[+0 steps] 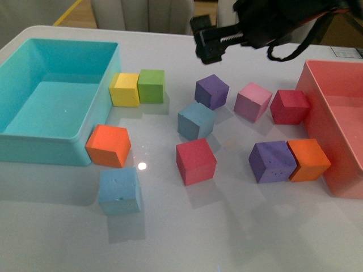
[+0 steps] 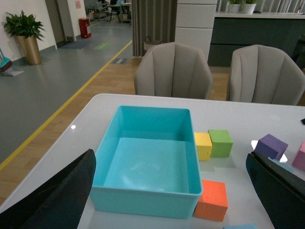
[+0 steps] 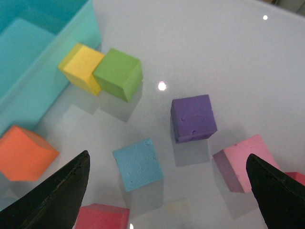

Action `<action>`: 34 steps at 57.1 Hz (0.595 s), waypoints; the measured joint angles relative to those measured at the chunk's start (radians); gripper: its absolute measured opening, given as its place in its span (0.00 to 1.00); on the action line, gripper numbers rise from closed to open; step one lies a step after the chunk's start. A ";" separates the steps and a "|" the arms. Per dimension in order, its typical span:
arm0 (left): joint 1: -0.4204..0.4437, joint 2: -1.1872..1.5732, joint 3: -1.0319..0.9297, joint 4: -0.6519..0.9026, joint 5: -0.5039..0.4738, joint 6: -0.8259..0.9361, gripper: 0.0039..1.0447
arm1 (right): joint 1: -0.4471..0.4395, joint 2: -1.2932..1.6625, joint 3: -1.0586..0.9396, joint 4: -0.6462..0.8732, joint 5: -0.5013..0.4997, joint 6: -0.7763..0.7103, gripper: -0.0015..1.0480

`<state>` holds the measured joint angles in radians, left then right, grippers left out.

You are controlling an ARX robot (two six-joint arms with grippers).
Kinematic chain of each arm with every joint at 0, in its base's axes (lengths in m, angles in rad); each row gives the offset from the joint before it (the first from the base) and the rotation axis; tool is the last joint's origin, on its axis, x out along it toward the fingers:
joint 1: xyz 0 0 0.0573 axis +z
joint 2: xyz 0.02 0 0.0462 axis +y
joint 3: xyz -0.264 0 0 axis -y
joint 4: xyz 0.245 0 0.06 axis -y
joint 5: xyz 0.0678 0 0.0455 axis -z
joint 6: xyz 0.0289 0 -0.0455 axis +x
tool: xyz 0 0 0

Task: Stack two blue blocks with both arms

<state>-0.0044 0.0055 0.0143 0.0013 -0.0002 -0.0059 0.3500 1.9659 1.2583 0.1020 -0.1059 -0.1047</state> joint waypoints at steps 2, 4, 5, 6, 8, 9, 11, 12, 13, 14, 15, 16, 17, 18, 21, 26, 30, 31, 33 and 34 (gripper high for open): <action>0.000 0.000 0.000 0.000 0.000 0.000 0.92 | -0.012 -0.057 -0.071 0.063 -0.011 0.034 0.91; 0.000 0.000 0.000 0.000 0.000 0.000 0.92 | -0.021 -0.097 -0.125 0.115 -0.021 0.059 0.91; 0.000 0.000 0.000 0.000 0.000 0.000 0.92 | -0.028 -0.124 -0.161 0.149 -0.024 0.074 0.91; 0.000 0.000 0.000 0.000 0.000 0.000 0.92 | -0.032 -0.146 -0.194 0.178 -0.026 0.084 0.91; 0.000 0.000 0.000 0.000 0.000 0.000 0.92 | -0.037 -0.170 -0.230 0.203 -0.026 0.100 0.91; 0.000 0.000 0.000 0.000 0.000 0.000 0.92 | -0.039 -0.182 -0.245 0.209 -0.026 0.109 0.91; 0.000 0.000 0.000 0.000 0.000 0.000 0.92 | -0.041 -0.193 -0.257 0.214 -0.026 0.117 0.91; 0.000 0.000 0.000 0.000 0.000 0.000 0.92 | -0.042 -0.196 -0.261 0.216 -0.026 0.121 0.91; 0.000 0.000 0.000 0.000 0.000 0.000 0.92 | -0.042 -0.196 -0.263 0.217 -0.027 0.122 0.91; 0.000 0.000 0.000 0.000 0.000 0.000 0.92 | -0.042 -0.197 -0.265 0.218 -0.027 0.126 0.91; 0.000 0.000 0.000 0.000 0.000 0.000 0.92 | -0.041 -0.195 -0.271 0.229 -0.011 0.129 0.91; 0.000 0.000 0.000 0.000 0.000 0.000 0.92 | -0.035 -0.187 -0.291 0.291 0.043 0.126 0.89; 0.000 0.000 0.000 0.000 0.000 0.000 0.92 | -0.033 -0.183 -0.320 0.381 0.115 0.122 0.85; 0.000 0.000 0.000 0.000 0.000 0.000 0.92 | -0.032 -0.182 -0.336 0.428 0.133 0.121 0.84; 0.000 0.000 0.000 0.000 0.000 0.000 0.92 | -0.039 -0.190 -0.487 0.747 0.348 0.113 0.71; 0.000 0.000 0.000 0.000 -0.002 0.000 0.92 | -0.080 -0.275 -0.645 0.948 0.362 0.111 0.54; 0.000 0.000 0.000 0.000 -0.001 0.000 0.92 | -0.109 -0.356 -0.722 0.985 0.341 0.112 0.42; 0.000 0.000 0.000 0.000 0.000 0.000 0.92 | -0.118 -0.376 -0.742 0.990 0.336 0.111 0.39; 0.000 0.000 0.000 0.000 0.000 0.000 0.92 | -0.129 -0.402 -0.772 0.994 0.326 0.111 0.34; 0.000 0.000 0.000 0.000 0.000 0.000 0.92 | -0.136 -0.416 -0.793 0.995 0.322 0.111 0.31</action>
<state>-0.0044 0.0055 0.0143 0.0013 -0.0002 -0.0059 0.2138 1.5497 0.4656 1.0973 0.2161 0.0067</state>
